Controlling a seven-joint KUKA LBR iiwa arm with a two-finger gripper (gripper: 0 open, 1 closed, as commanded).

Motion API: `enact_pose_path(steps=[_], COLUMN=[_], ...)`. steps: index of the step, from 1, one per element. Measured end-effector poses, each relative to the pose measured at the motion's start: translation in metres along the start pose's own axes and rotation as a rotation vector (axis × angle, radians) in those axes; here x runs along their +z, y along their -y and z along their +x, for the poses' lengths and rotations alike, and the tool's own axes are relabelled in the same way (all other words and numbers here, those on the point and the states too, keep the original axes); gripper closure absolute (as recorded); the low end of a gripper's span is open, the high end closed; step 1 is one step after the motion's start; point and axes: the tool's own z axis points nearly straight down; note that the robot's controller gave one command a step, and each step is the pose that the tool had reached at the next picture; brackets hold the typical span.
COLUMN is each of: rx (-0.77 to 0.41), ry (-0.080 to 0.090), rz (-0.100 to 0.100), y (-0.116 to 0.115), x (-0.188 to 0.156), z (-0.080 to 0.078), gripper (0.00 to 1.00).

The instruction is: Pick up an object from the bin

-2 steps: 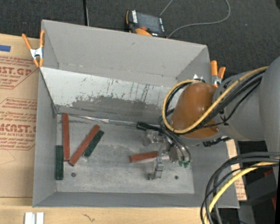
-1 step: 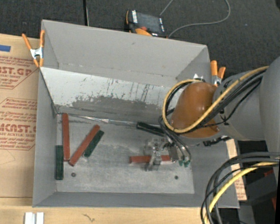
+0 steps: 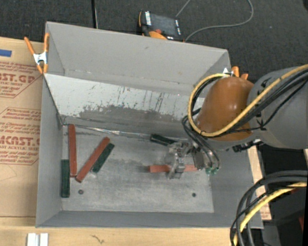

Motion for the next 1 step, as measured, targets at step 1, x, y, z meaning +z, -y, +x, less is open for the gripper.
enact_pose_path(steps=[1], rx=[0.000], ry=[-0.001], rz=[0.000], y=[-0.0002], x=[-0.0272], z=[-0.0012], gripper=[1.00])
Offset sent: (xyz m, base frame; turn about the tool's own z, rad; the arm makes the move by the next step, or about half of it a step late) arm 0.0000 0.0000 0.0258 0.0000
